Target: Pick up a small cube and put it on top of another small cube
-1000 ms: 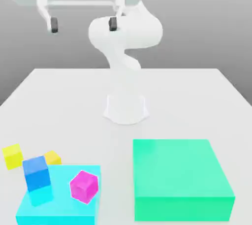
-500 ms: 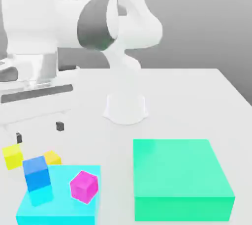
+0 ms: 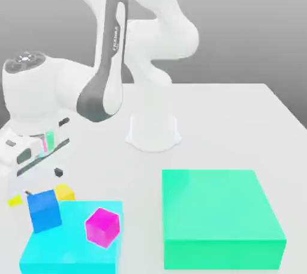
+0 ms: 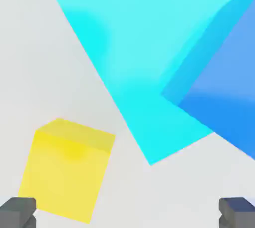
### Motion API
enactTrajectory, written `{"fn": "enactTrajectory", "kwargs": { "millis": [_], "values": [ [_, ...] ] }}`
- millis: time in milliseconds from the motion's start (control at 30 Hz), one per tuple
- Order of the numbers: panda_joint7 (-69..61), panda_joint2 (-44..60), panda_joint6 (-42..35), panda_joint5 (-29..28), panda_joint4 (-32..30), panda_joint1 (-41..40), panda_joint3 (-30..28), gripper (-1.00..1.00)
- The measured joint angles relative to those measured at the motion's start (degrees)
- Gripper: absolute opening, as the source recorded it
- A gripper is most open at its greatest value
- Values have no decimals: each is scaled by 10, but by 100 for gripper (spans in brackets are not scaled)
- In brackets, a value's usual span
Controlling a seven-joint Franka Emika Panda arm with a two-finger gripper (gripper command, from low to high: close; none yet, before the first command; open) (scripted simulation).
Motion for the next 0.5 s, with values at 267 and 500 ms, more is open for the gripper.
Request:
{"fn": "enactTrajectory", "kwargs": {
  "millis": [267, 500],
  "values": [
    [-13, 12, 49, 122, -29, -35, 33, 0],
    [-106, 87, 100, 246, -7, -130, 156, 0]
  ]
}}
